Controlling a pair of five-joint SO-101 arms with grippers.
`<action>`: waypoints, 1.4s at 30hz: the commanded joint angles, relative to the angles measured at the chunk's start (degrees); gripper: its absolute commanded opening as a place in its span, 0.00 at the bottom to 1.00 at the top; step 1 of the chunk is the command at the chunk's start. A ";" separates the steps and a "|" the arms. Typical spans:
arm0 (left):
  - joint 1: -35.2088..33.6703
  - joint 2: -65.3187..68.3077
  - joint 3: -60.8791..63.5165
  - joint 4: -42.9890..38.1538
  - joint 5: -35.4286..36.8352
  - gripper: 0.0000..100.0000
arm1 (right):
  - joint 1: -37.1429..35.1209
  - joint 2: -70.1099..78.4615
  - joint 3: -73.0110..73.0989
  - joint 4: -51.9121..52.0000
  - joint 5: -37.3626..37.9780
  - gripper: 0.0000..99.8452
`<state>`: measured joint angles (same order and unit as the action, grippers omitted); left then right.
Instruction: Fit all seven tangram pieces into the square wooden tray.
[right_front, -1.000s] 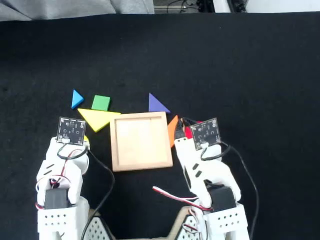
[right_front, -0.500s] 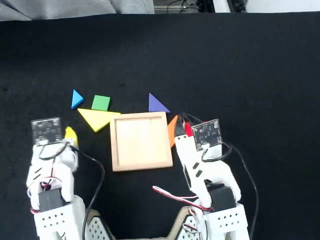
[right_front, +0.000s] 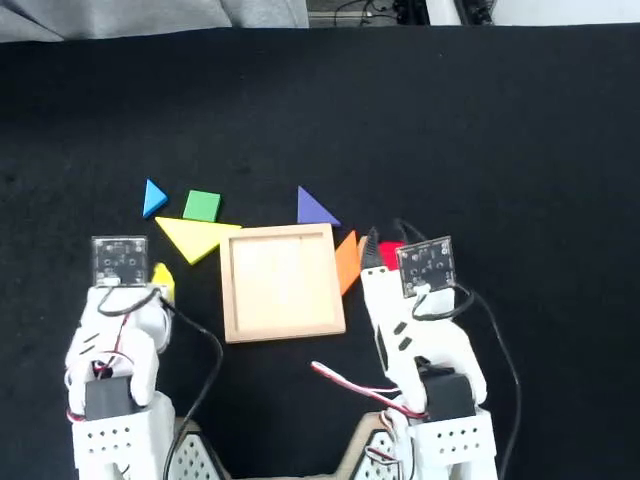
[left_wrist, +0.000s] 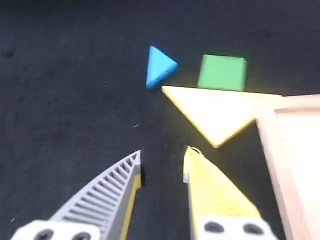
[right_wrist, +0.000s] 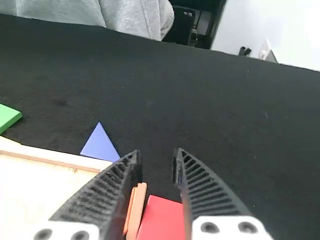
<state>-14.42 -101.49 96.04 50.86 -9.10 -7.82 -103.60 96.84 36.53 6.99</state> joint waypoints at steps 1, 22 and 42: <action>0.40 0.00 -2.95 0.09 -0.26 0.15 | 0.88 -2.68 -0.22 0.44 1.49 0.10; -1.80 68.31 -27.38 -18.46 1.76 0.15 | -1.32 -2.77 -0.22 2.11 5.54 0.10; -1.27 72.44 -31.87 -14.07 1.85 0.15 | -1.41 -2.59 -0.22 1.93 4.48 0.13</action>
<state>-15.56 -27.65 66.77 36.53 -7.87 -8.44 -103.60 96.84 38.55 10.95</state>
